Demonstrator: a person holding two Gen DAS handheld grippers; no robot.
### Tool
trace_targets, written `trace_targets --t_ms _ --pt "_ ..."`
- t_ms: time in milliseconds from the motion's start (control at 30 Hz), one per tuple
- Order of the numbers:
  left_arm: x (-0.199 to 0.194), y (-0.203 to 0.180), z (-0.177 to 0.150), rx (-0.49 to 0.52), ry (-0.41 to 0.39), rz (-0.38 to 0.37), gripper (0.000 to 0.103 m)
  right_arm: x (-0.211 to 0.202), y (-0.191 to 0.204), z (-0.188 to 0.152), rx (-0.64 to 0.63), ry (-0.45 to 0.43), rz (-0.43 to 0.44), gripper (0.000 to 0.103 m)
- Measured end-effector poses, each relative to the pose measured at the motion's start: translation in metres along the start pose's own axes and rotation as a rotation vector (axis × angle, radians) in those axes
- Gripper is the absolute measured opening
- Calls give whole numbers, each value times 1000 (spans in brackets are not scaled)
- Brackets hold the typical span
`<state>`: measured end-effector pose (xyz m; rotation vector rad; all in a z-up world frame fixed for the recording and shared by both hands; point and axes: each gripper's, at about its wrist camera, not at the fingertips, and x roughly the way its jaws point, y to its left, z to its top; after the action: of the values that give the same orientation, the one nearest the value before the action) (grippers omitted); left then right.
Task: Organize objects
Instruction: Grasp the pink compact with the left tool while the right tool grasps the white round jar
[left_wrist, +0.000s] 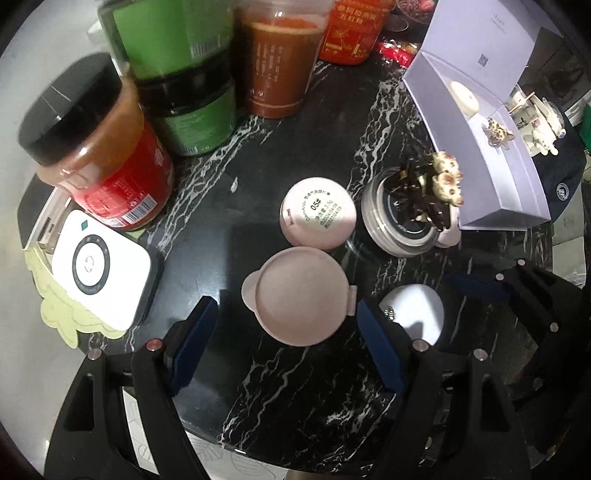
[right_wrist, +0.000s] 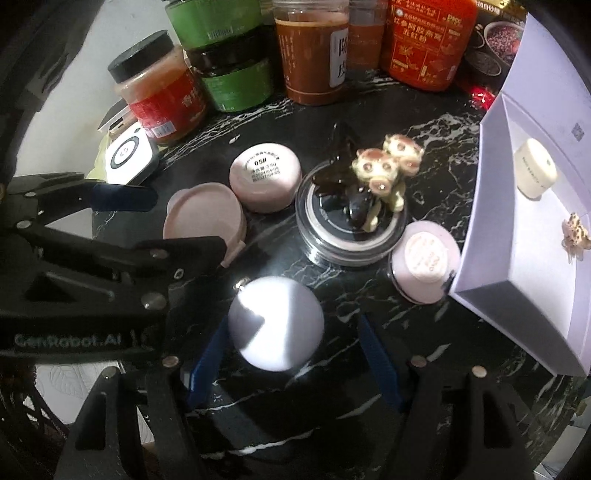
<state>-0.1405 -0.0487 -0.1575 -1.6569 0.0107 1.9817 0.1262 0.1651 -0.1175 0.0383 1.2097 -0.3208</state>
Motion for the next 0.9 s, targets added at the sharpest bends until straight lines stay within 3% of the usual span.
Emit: trace_targets --t_ms 167,600,833,867,900 --pt "10 2 -1 -14 16 -15 77 0 1 -2 -22 1 22 53" --pt "13 -3 -11 -46 5 -91 77 -11 -22 -18 8 -15 36 53" --pt "12 -30 -27 40 -9 -72 77 -21 -41 -36 35 -16 26 53" --pt "12 -32 -27 39 -19 -59 77 -22 -43 -38 -153 -14 59 53" --pt "11 -34 -28 33 -36 -44 77 -23 -44 -39 -150 -16 58 53"
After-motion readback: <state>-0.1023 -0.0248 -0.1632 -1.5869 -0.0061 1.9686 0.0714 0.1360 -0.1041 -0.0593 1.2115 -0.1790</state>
